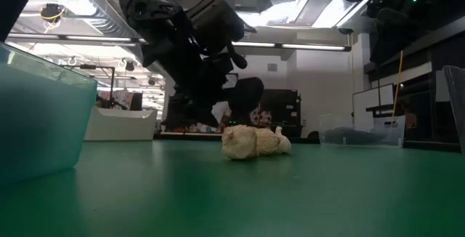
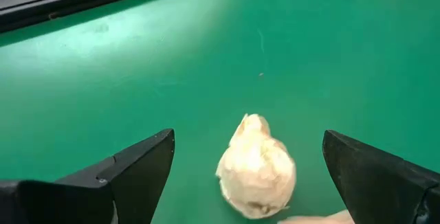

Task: Sort produce into baskets
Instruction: Put the garlic into the white bin

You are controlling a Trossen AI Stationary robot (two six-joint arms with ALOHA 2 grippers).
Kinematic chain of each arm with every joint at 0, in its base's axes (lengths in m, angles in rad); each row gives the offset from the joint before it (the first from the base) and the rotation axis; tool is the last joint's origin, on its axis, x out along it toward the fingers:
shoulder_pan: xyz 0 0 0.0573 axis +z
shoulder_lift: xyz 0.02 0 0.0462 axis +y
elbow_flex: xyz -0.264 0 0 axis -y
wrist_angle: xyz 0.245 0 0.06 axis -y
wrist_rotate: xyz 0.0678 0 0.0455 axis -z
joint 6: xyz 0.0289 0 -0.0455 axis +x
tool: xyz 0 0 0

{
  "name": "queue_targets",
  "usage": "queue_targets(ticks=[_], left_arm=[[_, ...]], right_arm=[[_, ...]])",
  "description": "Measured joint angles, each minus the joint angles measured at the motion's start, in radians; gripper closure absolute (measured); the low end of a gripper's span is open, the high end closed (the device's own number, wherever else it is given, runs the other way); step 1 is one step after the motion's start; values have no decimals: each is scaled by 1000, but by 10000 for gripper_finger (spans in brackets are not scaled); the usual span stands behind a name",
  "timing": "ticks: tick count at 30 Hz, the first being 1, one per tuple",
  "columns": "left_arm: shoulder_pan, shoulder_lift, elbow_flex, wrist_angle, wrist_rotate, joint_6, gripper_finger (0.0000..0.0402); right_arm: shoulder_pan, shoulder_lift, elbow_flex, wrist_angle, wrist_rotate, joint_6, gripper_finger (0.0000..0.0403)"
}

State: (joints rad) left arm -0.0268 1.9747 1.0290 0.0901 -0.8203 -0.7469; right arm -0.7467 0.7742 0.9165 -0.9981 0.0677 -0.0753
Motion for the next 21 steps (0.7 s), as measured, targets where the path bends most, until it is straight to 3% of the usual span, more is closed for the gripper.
queue_targets(ticks=[14,21], left_arm=[[1,122,3,27,3,-89,39],[2,122,2,36,4,-71,42]], right_arm=[[0,0,0,0,-1,19,121],[0,0,0,0,-1,19,121]])
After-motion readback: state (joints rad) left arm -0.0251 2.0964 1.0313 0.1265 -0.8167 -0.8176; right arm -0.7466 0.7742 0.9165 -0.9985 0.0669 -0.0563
